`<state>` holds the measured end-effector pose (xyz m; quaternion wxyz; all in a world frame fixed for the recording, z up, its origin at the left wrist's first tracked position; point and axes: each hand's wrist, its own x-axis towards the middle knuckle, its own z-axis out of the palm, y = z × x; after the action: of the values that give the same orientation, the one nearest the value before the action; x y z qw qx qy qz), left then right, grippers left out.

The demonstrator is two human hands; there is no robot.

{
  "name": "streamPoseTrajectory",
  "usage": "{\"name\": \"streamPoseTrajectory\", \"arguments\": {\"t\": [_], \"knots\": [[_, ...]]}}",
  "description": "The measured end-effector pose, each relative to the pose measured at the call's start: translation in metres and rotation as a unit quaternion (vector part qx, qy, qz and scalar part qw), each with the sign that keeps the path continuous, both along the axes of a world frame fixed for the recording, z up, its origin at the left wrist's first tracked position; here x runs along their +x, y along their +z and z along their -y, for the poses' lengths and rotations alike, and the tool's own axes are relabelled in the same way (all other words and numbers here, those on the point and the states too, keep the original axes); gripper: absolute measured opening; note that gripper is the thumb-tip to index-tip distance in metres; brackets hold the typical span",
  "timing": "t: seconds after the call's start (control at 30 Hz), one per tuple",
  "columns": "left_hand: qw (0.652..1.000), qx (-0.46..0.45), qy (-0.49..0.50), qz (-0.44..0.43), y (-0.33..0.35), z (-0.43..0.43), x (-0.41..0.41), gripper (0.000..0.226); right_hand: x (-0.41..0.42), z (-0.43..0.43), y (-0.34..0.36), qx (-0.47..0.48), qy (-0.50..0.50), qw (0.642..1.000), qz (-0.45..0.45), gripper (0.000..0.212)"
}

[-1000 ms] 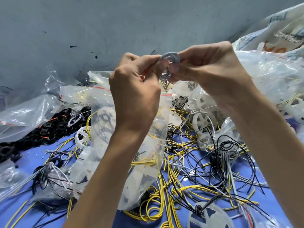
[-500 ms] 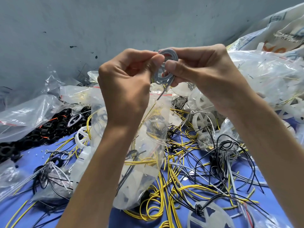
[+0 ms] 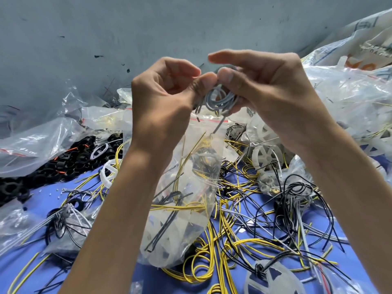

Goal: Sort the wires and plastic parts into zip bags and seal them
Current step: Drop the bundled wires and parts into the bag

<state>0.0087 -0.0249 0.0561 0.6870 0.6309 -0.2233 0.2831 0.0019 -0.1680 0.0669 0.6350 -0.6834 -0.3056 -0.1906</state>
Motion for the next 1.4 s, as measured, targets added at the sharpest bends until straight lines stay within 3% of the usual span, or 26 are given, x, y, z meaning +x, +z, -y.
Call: {"name": "streamPoseTrajectory", "arguments": {"t": [0.37, 0.53, 0.63, 0.7, 0.8, 0.83, 0.9, 0.97, 1.07, 1.27, 1.4], "knots": [[0.997, 0.059, -0.022, 0.032, 0.010, 0.002, -0.013, 0.020, -0.009, 0.018, 0.014, -0.116, -0.030, 0.991, 0.067, 0.020], [0.989, 0.137, -0.017, 0.052, 0.018, 0.001, -0.020, 0.009, -0.014, 0.027, 0.020, -0.141, -0.059, 0.983, 0.099, 0.013], [0.979, 0.203, 0.029, 0.018, 0.020, -0.011, -0.014, 0.016, -0.013, 0.028, 0.019, -0.140, -0.075, 0.983, 0.087, 0.015], [0.951, 0.295, 0.096, -0.009, 0.017, -0.023, -0.006, 0.027, -0.012, 0.027, 0.019, -0.141, -0.081, 0.983, 0.086, 0.016], [0.862, 0.465, 0.181, -0.093, 0.009, -0.040, 0.004, 0.038, -0.012, 0.026, 0.019, -0.150, -0.089, 0.981, 0.088, 0.021], [0.834, 0.504, 0.187, -0.125, 0.007, -0.044, 0.005, 0.039, -0.012, 0.026, 0.019, -0.151, -0.091, 0.980, 0.088, 0.018], [0.813, 0.534, 0.175, -0.151, 0.006, -0.048, 0.006, 0.034, -0.011, 0.025, 0.018, -0.146, -0.093, 0.981, 0.088, 0.014], [0.820, 0.532, 0.170, -0.123, 0.007, -0.051, 0.005, 0.021, -0.011, 0.024, 0.018, -0.136, -0.099, 0.981, 0.092, 0.018], [0.834, 0.526, 0.154, -0.069, 0.011, -0.055, 0.001, 0.019, -0.010, 0.023, 0.017, -0.115, -0.109, 0.983, 0.094, 0.017], [0.848, 0.529, 0.043, 0.001, 0.021, -0.043, -0.019, 0.008, -0.009, 0.023, 0.017, -0.072, -0.159, 0.978, 0.111, 0.012], [0.844, 0.534, -0.013, 0.051, 0.027, -0.033, -0.029, 0.012, -0.006, 0.020, 0.015, -0.113, -0.183, 0.972, 0.098, 0.018]]}}
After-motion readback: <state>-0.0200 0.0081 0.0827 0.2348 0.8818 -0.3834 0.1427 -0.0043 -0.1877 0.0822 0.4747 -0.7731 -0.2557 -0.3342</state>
